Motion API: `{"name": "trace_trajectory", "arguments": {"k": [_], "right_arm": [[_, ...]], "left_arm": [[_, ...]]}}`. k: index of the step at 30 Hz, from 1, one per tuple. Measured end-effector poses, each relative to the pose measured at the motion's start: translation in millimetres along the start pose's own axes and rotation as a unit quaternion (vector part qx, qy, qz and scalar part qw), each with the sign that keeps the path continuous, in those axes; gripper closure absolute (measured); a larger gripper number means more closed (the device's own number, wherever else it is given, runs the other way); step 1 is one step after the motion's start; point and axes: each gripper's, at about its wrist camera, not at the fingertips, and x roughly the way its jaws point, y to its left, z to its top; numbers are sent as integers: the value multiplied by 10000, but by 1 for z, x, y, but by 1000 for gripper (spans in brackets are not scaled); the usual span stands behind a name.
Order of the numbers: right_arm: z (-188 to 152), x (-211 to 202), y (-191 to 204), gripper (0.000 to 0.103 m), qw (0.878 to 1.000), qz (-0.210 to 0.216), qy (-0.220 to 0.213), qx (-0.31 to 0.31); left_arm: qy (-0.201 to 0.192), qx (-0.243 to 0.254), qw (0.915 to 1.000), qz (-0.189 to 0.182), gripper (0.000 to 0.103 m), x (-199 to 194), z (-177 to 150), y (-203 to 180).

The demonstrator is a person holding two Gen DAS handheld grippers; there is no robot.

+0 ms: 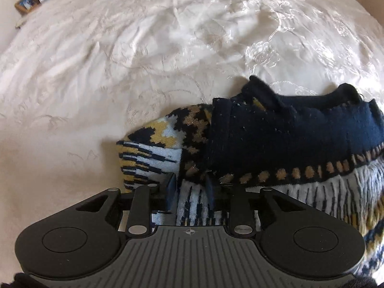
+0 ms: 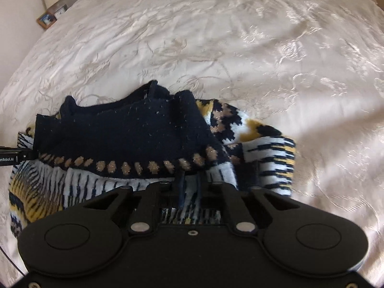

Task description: Fold small clothes

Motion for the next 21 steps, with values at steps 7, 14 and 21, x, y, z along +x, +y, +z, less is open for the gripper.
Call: {"name": "trace_trajectory", "arguments": {"k": [7, 14, 21], "right_arm": [[-27, -41, 9, 46, 9989, 184, -421, 102], [-38, -50, -10, 46, 9983, -20, -439, 386], [-42, -55, -26, 43, 9975, -9, -419, 571]], "left_arm": [[-714, 287, 9955, -555, 77, -63, -16, -43], [-563, 701, 9888, -1195, 77, -53, -20, -101], [-48, 1402, 9876, -700, 76, -2, -20, -135]]}}
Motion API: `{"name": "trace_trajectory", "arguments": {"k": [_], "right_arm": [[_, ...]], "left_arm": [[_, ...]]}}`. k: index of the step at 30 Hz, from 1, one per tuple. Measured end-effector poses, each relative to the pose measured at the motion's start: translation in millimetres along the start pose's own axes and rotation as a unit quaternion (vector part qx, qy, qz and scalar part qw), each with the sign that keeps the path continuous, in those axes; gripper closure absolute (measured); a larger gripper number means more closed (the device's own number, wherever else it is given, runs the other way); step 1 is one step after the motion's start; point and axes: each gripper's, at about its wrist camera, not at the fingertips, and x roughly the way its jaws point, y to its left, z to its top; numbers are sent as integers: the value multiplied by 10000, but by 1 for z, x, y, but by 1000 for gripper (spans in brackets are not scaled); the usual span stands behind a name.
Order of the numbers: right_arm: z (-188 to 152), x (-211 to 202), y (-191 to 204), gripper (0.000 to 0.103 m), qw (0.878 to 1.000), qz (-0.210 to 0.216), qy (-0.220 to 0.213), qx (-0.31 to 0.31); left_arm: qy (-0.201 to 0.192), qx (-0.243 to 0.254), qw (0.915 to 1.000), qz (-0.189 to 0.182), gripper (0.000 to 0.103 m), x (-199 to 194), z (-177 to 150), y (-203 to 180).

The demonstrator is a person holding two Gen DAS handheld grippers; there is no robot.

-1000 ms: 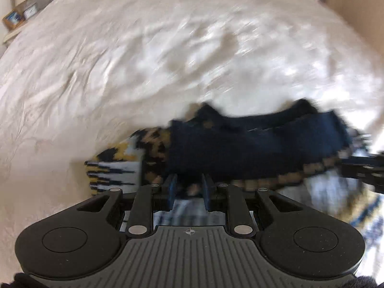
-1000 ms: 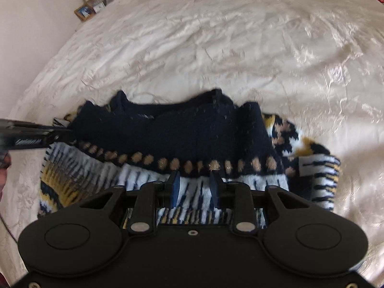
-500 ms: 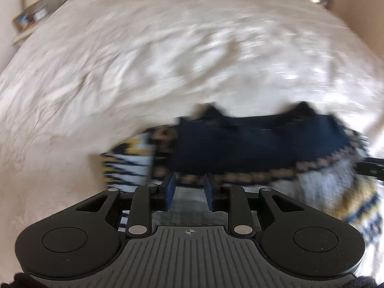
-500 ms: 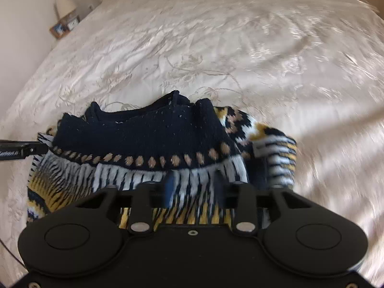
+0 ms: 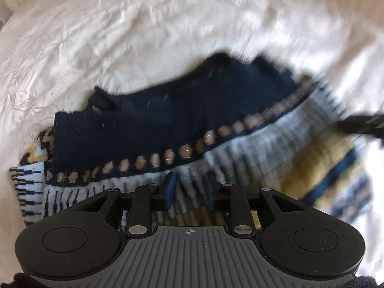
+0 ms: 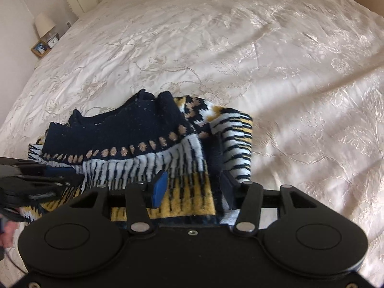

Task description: Fold small clothes

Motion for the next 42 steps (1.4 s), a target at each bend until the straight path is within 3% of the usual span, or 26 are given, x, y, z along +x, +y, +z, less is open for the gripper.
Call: {"name": "trace_trajectory", "arguments": {"k": [3, 9, 12, 17, 23, 34, 42], "right_arm": [[-3, -1, -8, 28, 9999, -6, -1, 122], [-7, 3, -26, 18, 9994, 43, 128, 323], [-7, 13, -32, 17, 9980, 239, 371, 459], [-5, 39, -38, 1, 9920, 789, 787, 597], [-2, 61, -36, 0, 9902, 822, 1004, 519], [-9, 63, -32, 0, 9940, 714, 727, 394], [-7, 63, -36, 0, 9930, 823, 745, 415]], "left_arm": [[69, -199, 9998, -46, 76, 9, 0, 6], [129, -192, 9997, 48, 76, 10, 2, 5], [101, -291, 9995, 65, 76, 9, 2, 6], [-53, -674, 9977, -81, 76, 7, -4, 12], [-79, -850, 9962, -195, 75, 8, -5, 17], [-18, -1289, 9916, -89, 74, 10, -2, 17], [372, -1512, 9878, 88, 74, 7, 15, 15]]}}
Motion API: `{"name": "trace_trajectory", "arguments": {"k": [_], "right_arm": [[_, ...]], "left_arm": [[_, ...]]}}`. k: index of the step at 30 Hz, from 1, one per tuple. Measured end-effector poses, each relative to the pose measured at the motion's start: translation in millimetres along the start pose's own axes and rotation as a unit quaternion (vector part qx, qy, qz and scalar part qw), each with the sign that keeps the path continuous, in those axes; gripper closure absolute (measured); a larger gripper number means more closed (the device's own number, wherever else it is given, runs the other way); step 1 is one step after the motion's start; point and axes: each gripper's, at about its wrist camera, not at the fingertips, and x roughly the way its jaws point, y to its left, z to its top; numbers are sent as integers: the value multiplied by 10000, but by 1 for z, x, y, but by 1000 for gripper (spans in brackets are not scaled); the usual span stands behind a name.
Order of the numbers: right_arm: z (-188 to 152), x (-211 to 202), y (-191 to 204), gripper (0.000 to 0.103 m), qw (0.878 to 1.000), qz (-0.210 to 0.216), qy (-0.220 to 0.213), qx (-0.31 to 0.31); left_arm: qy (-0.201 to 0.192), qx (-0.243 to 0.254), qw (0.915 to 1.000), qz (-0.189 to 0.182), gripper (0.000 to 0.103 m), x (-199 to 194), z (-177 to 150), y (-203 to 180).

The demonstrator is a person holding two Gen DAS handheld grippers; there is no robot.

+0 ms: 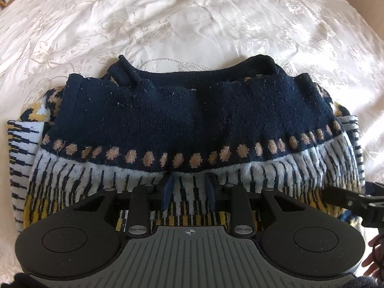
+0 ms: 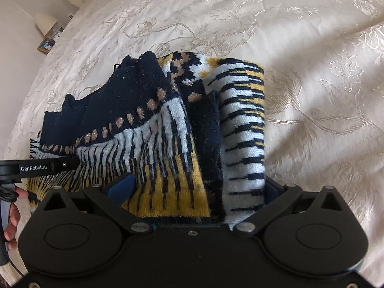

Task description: Fold small clothes

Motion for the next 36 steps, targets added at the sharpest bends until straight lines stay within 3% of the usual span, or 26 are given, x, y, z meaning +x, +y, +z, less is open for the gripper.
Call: {"name": "trace_trajectory", "arguments": {"k": [5, 8, 12, 21, 25, 32, 36], "right_arm": [[5, -1, -8, 0, 9996, 264, 139, 17], [7, -2, -12, 0, 9989, 399, 240, 2], [11, -1, -15, 0, 9976, 526, 420, -136], [14, -1, -22, 0, 9961, 745, 471, -70], [12, -3, -24, 0, 9957, 827, 407, -81], [13, -5, -33, 0, 9947, 931, 385, 184], [16, -6, -35, 0, 9938, 968, 453, 309]], "left_arm": [[-23, -208, 9997, 98, 73, -18, -2, 1], [-213, -146, 9994, 212, 73, -35, -13, -2], [-177, -134, 9994, 278, 73, -47, -29, -2], [64, -98, 9993, 363, 73, -37, -64, -1], [137, -203, 9992, 327, 73, -30, -59, 0], [-433, -64, 9990, 115, 73, -44, -39, -4], [-301, 32, 9995, 35, 73, -31, -22, -6]]}}
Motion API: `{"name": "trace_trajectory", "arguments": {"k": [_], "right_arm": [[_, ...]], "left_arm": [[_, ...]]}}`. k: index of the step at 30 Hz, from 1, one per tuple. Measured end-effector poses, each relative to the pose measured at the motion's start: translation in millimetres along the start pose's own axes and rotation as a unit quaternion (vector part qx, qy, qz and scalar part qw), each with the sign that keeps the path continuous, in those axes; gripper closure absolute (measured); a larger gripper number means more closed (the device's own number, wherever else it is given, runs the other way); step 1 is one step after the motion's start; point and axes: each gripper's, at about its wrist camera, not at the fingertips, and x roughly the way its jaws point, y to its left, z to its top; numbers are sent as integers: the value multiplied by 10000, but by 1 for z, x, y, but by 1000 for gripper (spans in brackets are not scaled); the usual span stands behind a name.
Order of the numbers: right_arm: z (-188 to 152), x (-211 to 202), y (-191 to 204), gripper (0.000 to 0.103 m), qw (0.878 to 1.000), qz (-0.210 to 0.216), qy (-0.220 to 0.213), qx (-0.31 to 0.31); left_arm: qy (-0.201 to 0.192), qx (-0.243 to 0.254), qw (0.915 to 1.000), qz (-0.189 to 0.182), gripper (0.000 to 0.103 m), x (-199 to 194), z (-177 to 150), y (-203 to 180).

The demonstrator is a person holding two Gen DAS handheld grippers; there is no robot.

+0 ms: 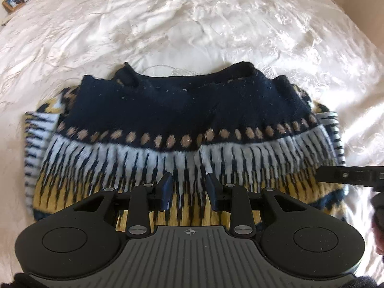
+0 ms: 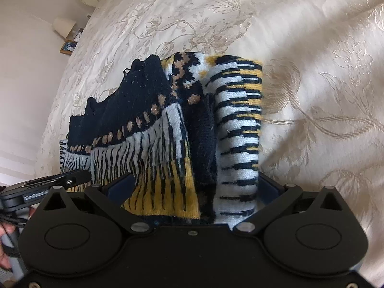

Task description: Fold small clothes

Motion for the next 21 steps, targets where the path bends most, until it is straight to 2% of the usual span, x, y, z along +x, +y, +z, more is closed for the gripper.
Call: {"name": "trace_trajectory", "arguments": {"k": [2, 3, 5, 6, 10, 13, 17, 21], "right_arm": [[1, -1, 1, 0, 9999, 6, 5, 101], [1, -1, 1, 5, 9999, 7, 1, 135], [1, -2, 5, 27, 9999, -80, -40, 117], [0, -3, 7, 42, 9998, -146, -63, 97], [-1, -6, 6, 61, 9994, -27, -113, 340], [-1, -11, 16, 67, 9994, -101, -184, 270], [1, -23, 42, 68, 9992, -263, -316, -1], [5, -36, 70, 68, 9989, -272, -374, -84]], "left_arm": [[226, 67, 9997, 18, 66, 15, 0, -1], [295, 77, 9995, 4, 64, 22, -1, -1], [263, 40, 9996, -32, 57, 30, 0, 0], [254, 0, 9997, -46, 55, 32, 1, 1], [213, -144, 9996, -100, 52, 34, 1, 2], [194, -65, 9996, -204, 52, 32, -2, 7], [115, -193, 9988, -428, 52, 14, -3, 17], [-206, -68, 9994, -260, 52, -14, -11, 29]]}}
